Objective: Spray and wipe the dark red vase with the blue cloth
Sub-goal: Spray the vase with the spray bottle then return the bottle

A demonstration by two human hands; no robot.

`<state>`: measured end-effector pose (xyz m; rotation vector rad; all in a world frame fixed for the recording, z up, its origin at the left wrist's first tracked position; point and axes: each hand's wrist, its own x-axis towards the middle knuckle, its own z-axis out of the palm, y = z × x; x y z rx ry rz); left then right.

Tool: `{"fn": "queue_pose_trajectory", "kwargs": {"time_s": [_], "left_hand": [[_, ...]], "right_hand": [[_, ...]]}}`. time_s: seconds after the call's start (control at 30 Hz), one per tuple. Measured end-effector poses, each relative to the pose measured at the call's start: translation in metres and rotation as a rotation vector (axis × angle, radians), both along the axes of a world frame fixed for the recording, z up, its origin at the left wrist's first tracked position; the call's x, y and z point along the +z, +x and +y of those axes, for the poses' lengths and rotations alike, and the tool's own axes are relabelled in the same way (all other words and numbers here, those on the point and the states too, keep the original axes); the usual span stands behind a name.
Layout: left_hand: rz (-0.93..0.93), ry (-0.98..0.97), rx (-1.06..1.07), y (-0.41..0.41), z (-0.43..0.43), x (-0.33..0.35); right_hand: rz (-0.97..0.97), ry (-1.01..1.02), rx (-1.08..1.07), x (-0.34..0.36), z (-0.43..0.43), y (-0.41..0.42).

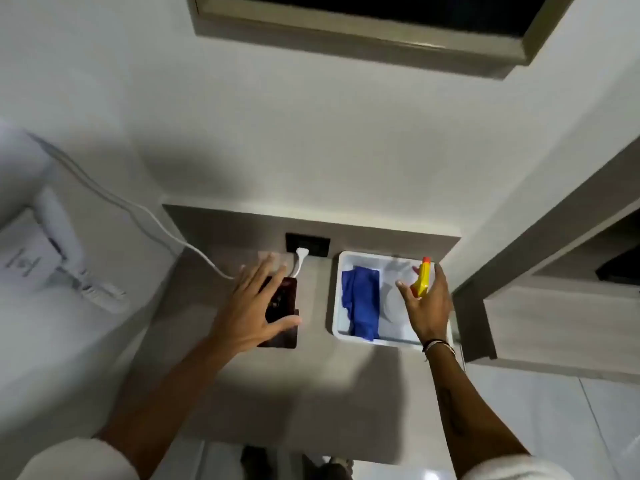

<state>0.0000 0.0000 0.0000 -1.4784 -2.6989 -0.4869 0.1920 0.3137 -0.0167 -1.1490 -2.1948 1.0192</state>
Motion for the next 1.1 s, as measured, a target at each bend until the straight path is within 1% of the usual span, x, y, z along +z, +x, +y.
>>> {"fn": "queue_pose_trajectory", "kwargs": {"time_s": [0.03,0.13,0.23,0.3,0.4,0.5,0.53,0.57,0.63,0.7,0.77,0.83,0.97,1.0,1.1], "left_hand": [[-0.024,-0.043,-0.010,0.002,-0.001,-0.005],[-0.056,-0.106,0.011,0.008,-0.003,-0.007],[-0.053,-0.112,0.023,0.007,0.000,-0.001],[-0.095,-0.097,0.046,0.005,0.004,0.008],[-0.240,-0.077,0.122,0.000,0.002,0.017],[-0.360,-0.022,0.198,-0.006,-0.013,0.022],[-0.400,0.011,0.215,-0.009,-0.021,0.023],[-0.438,0.039,0.230,-0.012,-0.028,0.023],[-0.490,0.070,0.245,-0.019,-0.044,0.023],[-0.531,0.097,0.250,-0.025,-0.060,0.020],[-0.565,0.111,0.250,-0.026,-0.072,0.016],[-0.587,0.108,0.254,-0.030,-0.081,0.012],[-0.589,0.096,0.244,-0.038,-0.093,0.003],[-0.582,0.096,0.235,-0.039,-0.093,0.001],[-0.563,0.092,0.212,-0.041,-0.093,0.000]], "right_hand": [[0.040,-0.050,-0.022,-0.005,0.000,-0.003],[0.043,-0.103,-0.047,-0.013,-0.001,-0.008],[0.059,-0.135,-0.052,-0.025,0.004,-0.015],[0.056,-0.136,-0.039,-0.026,0.008,-0.016],[0.083,-0.067,0.028,-0.016,0.006,-0.015],[0.119,0.084,0.071,0.010,-0.002,-0.014],[0.148,0.127,0.090,0.022,-0.008,-0.015],[0.198,0.123,0.126,0.029,-0.017,-0.015],[0.293,0.012,0.223,0.043,-0.038,-0.017],[0.322,-0.187,0.373,0.050,-0.061,-0.021],[0.265,-0.352,0.584,0.051,-0.087,-0.026],[0.209,-0.413,0.734,0.047,-0.115,-0.033],[0.096,-0.541,0.835,0.037,-0.156,-0.052],[0.070,-0.528,0.855,0.035,-0.161,-0.058],[-0.057,-0.357,0.867,0.029,-0.170,-0.068]]}}
